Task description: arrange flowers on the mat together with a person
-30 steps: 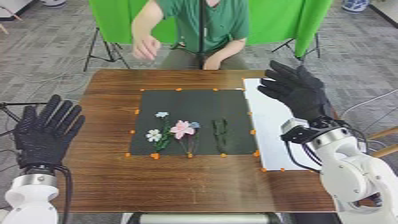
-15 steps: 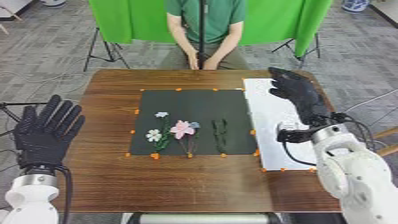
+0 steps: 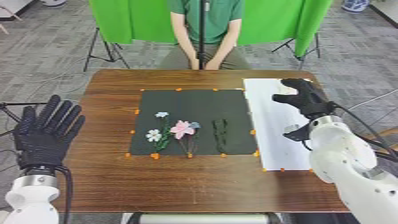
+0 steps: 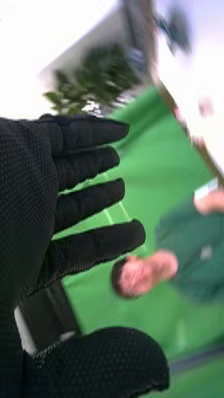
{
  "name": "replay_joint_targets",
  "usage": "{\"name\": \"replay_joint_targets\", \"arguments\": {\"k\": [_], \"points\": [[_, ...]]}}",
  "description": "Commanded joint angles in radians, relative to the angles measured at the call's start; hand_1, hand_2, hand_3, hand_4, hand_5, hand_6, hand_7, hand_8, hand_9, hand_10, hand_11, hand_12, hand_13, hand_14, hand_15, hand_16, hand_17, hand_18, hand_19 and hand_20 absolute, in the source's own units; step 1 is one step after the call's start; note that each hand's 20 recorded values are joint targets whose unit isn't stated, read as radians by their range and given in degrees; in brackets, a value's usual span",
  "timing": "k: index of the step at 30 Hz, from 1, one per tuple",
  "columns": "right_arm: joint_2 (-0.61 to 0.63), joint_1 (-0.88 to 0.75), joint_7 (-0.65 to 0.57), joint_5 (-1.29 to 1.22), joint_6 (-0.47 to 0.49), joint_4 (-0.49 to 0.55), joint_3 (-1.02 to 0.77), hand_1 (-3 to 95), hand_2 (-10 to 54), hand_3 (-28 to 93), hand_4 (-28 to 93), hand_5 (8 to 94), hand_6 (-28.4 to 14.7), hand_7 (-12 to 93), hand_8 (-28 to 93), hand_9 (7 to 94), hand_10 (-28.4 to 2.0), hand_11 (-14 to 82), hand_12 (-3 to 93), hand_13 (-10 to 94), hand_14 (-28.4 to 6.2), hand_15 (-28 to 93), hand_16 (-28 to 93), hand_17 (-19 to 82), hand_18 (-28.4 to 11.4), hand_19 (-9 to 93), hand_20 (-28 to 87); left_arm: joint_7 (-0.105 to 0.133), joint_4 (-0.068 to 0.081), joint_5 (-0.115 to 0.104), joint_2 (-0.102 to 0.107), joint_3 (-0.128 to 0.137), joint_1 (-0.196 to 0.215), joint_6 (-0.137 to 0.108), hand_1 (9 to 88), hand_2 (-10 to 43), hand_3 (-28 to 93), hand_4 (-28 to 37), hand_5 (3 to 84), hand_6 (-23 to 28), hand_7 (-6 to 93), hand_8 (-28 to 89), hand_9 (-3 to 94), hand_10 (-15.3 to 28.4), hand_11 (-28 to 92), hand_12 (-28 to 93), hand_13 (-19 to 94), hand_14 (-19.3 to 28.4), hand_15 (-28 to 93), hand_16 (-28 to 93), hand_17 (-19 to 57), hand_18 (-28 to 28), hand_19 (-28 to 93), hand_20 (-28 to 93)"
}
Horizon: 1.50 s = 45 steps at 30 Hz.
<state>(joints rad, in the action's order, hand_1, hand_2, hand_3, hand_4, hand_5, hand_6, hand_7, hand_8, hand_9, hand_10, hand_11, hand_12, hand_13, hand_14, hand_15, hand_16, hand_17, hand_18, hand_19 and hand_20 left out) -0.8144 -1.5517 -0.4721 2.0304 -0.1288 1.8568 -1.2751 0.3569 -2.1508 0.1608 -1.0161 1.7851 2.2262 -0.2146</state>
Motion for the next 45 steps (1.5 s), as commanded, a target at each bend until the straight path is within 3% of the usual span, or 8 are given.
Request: {"name": "replay_joint_targets", "arguments": {"k": [1,8,22,27,29,34,41,45], "points": [[0.043,0.11,-0.017,0.215,0.101,-0.112,-0.017,23.0,-3.7,73,-21,33.2,-4.0,12,-8,26.3,-18.1,0.0,16.7,15,-17.5,5,24,5,-17.3,35,8,-0.007,0.003,0.0,-0.01,-0.017,0.021,0.0,25.8,12.9,68,-28.3,41.5,7.1,11.3,-9,37.3,14.3,17,9,29,14.4,27,-5,-5.4,14.3,31,14],[0.061,0.242,-0.019,0.112,0.225,-0.25,0.051,24.2,-5.8,73,-21,31.8,-4.1,10,-7,24.7,-18.1,-0.8,17.0,15,-17.7,5,23,6,-17.4,35,8,-0.011,0.007,-0.009,-0.007,-0.035,0.021,-0.001,25.9,13.0,68,-28.3,41.5,7.2,11.4,-9,37.5,14.4,18,9,29,14.5,28,-5,-5.3,14.3,31,14],[0.067,0.426,-0.02,0.056,0.272,-0.453,0.248,36.6,-9.5,77,-26,29.1,-4.7,12,-8,25.5,-18.2,-0.6,17.3,17,-17.1,11,19,9,-18.2,40,8,0.002,-0.001,-0.019,-0.008,-0.036,0.025,-0.017,25.8,13.0,68,-28.3,41.6,7.3,12.0,-9,37.5,14.3,18,10,29,14.6,28,-5,-5.4,14.3,31,14],[0.059,0.4,-0.042,0.053,0.298,-0.455,0.237,39.8,-9.5,79,-27,29.2,-5.0,14,-9,27.3,-18.1,1.2,17.0,21,-15.9,15,19,13,-18.2,44,10,-0.001,0.001,-0.022,-0.012,-0.042,0.01,-0.018,25.9,13.1,68,-28.3,41.6,7.3,12.1,-9,37.4,14.4,18,10,29,14.6,29,-5,-5.4,14.3,31,14],[0.055,0.394,-0.037,0.063,0.327,-0.455,0.23,41.8,-9.5,80,-28,30.7,-5.4,17,-10,30.2,-18.0,4.1,15.7,28,-14.2,20,17,17,-18.4,48,12,0.013,-0.004,-0.056,-0.013,-0.041,0.013,-0.007,26.0,13.2,68,-28.3,41.6,7.4,12.2,-9,37.3,14.5,18,10,29,14.6,29,-5,-5.4,14.3,31,14],[0.053,0.381,-0.026,0.064,0.341,-0.461,0.228,45.5,-9.5,81,-28,32.3,-7.5,16,-10,34.3,-17.9,6.5,15.0,34,-12.8,24,16,22,-17.6,54,14,0.011,-0.003,-0.038,-0.012,-0.032,0.012,-0.005,26.0,13.3,68,-28.3,41.7,7.4,12.3,-9,37.5,14.6,18,10,29,14.6,29,-6,-5.4,14.3,31,14],[0.057,0.373,-0.043,0.075,0.281,-0.476,0.277,52.7,-9.5,78,-28,41.8,-3.8,21,-12,47.5,-12.8,14.9,16.6,48,-8.4,33,18,29,-15.9,64,20,0.003,0.0,-0.032,-0.014,-0.034,0.007,-0.01,25.9,13.4,68,-28.3,41.8,7.5,12.4,-9,37.5,14.6,19,10,29,14.6,29,-6,-5.4,14.3,32,14],[0.056,0.365,-0.046,0.092,0.216,-0.48,0.308,60.9,-9.5,66,-28,49.8,0.4,29,-15,57.9,-9.0,22.3,20.5,58,-3.2,32,35,34,-13.8,65,29,-0.002,0.001,-0.026,-0.013,-0.034,0.005,-0.01,26.0,13.5,68,-28.3,41.8,7.5,12.4,-9,37.6,14.7,19,10,29,14.6,29,-6,-5.4,14.3,32,14]]}}
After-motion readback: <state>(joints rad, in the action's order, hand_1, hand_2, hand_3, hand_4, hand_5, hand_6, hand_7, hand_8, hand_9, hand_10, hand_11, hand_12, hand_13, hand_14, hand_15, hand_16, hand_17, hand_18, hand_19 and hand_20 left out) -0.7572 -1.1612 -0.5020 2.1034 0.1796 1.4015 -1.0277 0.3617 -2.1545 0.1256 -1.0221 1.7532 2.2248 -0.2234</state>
